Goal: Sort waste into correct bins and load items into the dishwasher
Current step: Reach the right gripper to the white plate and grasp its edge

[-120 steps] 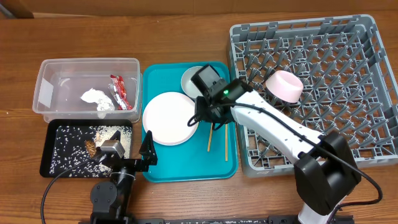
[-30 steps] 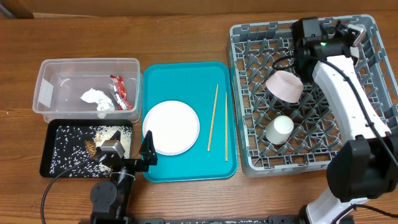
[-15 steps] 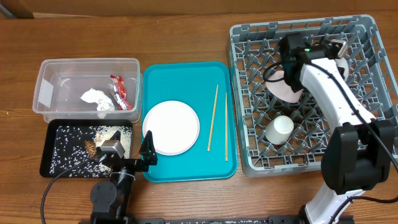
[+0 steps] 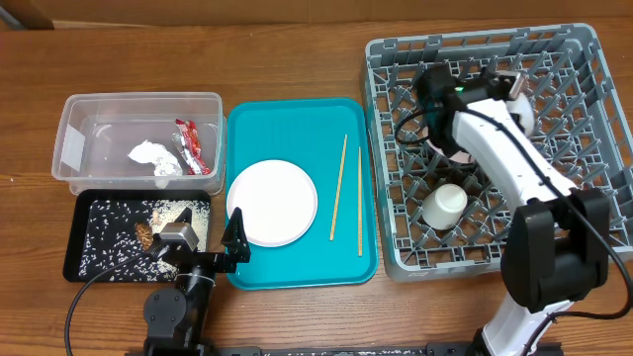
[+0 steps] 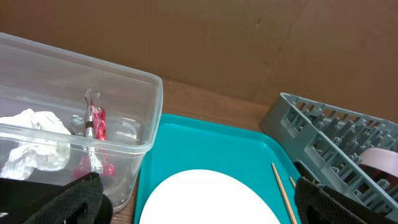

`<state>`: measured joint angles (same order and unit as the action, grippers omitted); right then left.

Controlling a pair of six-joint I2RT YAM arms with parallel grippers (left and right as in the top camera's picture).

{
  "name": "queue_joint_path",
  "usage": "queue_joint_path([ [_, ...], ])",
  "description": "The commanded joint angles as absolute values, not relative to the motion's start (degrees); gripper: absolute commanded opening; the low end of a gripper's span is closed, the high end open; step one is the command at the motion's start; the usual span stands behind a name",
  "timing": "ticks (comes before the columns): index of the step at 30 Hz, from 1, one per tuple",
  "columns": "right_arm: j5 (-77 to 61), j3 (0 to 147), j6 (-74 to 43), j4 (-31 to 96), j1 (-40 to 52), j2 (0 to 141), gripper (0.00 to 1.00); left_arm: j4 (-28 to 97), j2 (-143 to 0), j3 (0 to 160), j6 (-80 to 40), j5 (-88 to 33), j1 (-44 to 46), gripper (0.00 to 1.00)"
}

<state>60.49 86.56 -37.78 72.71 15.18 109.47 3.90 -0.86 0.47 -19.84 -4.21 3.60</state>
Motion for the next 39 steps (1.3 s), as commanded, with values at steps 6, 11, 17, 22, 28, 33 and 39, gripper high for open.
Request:
queue_joint_path([
  [6, 57.9, 89.8, -44.7, 78.8, 22.5, 109.1, 0.49, 4.1, -0.4, 0.3, -20.8, -3.9, 3.0, 1.0],
  [11, 51.0, 94.5, -44.9, 80.9, 27.2, 105.8, 0.5, 4.1, -0.4, 0.3, -20.8, -3.9, 3.0, 1.0],
  [17, 27.8, 96.3, -33.6, 75.1, 34.0, 103.4, 0.56, 4.1, -0.4, 0.3, -20.8, -3.9, 3.0, 1.0],
  [22, -11.8, 88.4, -25.5, 56.1, 38.8, 104.4, 0.58, 4.1, -0.4, 0.3, -20.8, -3.9, 3.0, 1.0],
  [28, -12.6, 80.0, -26.4, 45.8, 40.1, 107.2, 0.58, 4.1, -0.4, 0.3, -20.8, -3.9, 3.0, 1.0],
  [33, -11.2, 77.2, -26.8, 39.1, 40.2, 111.1, 0.58, 4.1, -0.4, 0.3, -20.8, -3.9, 3.0, 1.0],
  [39, -10.2, 77.7, -28.8, 36.3, 39.6, 116.3, 0.16, 4.1, -0.4, 0.3, -20.8, -3.9, 3.0, 1.0],
])
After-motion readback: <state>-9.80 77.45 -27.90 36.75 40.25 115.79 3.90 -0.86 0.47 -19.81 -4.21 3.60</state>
